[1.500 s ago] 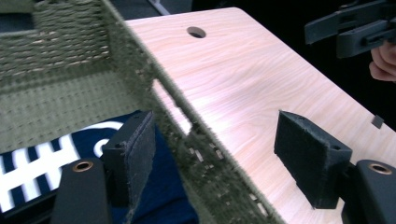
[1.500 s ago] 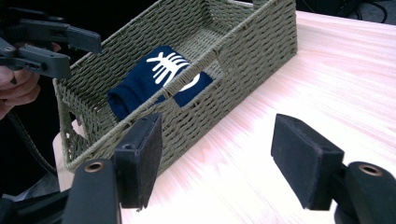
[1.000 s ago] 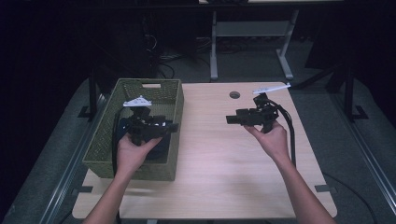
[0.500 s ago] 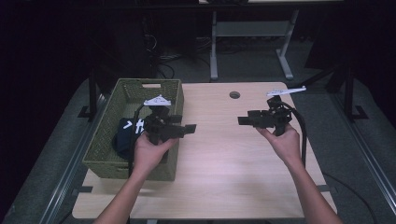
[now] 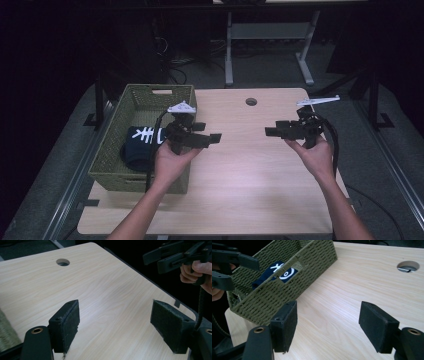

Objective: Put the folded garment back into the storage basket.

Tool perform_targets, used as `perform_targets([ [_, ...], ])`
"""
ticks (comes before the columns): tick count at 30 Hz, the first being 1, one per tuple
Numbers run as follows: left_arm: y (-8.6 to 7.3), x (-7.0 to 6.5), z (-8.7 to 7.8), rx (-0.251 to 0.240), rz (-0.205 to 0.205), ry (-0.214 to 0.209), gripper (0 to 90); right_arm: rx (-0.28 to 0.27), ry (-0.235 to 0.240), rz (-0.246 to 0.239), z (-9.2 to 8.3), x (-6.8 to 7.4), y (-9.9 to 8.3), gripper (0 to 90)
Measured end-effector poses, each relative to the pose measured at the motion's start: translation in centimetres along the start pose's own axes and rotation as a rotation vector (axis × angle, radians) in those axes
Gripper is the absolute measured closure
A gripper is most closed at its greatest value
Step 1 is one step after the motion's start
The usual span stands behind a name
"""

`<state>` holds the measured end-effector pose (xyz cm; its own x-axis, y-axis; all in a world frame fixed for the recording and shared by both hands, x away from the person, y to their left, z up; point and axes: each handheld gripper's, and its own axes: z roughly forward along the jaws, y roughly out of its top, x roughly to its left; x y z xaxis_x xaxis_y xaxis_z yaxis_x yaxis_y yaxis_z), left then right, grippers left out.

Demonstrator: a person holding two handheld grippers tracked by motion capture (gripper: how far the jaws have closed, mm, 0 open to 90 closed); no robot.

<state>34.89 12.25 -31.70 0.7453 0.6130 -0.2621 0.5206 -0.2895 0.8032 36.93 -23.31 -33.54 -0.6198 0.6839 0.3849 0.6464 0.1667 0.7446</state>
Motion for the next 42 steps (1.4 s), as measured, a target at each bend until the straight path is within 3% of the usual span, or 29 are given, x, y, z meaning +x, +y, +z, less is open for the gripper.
perform_targets([
  [9, 0.1, -1.9, 2.0, 0.009, 0.041, -0.021, 23.1, -0.018, -0.008, 0.036, -1.5, -1.1, -1.3, 30.5],
  [17, -0.4, -3.5, 3.2, -0.023, 0.043, -0.054, 22.9, -0.033, -0.019, 0.054, -2.5, -2.0, -2.7, 30.2],
  [25, -1.3, -5.0, 4.3, -0.037, 0.044, -0.073, 22.0, -0.036, -0.039, 0.063, -3.1, -2.5, -4.1, 29.8],
  [31, -2.1, -5.8, 5.0, -0.033, 0.076, -0.073, 21.8, -0.041, -0.040, 0.077, -3.2, -3.2, -5.1, 29.6],
  [42, -4.3, -7.3, 6.6, -0.039, 0.097, -0.081, 21.1, -0.028, -0.057, 0.096, -3.0, -4.3, -7.6, 29.3],
])
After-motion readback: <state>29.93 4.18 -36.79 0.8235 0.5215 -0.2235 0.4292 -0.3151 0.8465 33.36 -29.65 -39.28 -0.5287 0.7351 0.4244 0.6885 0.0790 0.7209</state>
